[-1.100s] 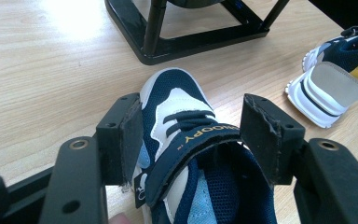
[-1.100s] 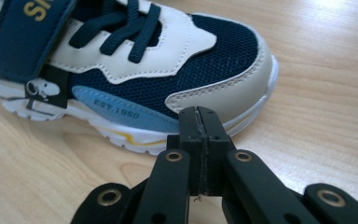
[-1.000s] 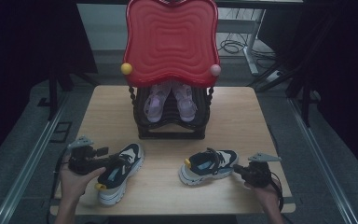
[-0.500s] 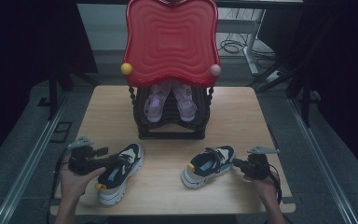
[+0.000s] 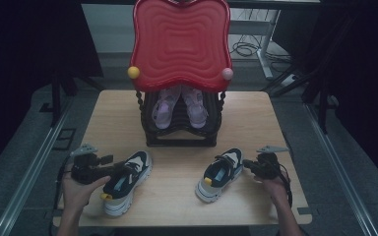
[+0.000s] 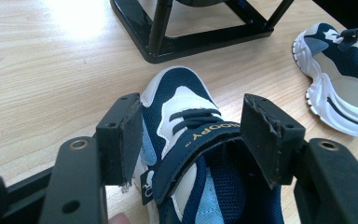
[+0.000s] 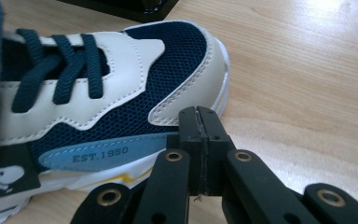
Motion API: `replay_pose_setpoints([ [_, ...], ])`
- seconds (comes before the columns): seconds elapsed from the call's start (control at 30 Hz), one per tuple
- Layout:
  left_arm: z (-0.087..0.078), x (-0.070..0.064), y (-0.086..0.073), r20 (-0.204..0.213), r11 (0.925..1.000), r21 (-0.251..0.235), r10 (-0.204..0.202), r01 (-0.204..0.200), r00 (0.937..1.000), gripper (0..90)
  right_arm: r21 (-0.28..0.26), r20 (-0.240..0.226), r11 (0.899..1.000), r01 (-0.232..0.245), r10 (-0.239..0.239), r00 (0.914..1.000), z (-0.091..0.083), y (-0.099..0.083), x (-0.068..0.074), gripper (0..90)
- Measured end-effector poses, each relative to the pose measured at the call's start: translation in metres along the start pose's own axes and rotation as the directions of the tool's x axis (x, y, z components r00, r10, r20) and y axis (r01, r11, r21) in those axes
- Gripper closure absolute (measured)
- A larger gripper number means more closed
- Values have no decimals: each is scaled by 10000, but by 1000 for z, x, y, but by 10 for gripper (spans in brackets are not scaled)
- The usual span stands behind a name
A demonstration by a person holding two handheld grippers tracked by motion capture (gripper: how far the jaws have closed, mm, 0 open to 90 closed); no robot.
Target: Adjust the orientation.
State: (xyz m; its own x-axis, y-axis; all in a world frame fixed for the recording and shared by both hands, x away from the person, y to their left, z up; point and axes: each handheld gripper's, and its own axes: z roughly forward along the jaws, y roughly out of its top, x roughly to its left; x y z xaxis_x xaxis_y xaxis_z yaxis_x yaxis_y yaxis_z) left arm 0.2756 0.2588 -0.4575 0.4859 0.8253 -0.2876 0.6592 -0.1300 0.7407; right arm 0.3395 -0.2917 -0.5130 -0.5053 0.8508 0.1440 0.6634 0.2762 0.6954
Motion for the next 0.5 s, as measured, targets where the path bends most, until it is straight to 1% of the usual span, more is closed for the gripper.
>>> replay_pose_setpoints([
  [0.13,0,1,0,3,10000,-23,-7,7,10000,394,105,-78,9999,12,-11,10000,6,6,-1,895],
  [0.3,-2,2,0,20,10000,-51,-36,36,10000,394,113,-217,9998,141,-138,9997,14,13,-1,895],
  [0.33,-2,2,0,18,10000,-64,-43,43,10000,395,138,-224,9998,115,-112,9997,15,14,-1,895],
  [0.5,-2,2,0,44,10000,-52,-46,46,10000,395,193,-262,9994,280,-275,9993,20,19,2,896],
])
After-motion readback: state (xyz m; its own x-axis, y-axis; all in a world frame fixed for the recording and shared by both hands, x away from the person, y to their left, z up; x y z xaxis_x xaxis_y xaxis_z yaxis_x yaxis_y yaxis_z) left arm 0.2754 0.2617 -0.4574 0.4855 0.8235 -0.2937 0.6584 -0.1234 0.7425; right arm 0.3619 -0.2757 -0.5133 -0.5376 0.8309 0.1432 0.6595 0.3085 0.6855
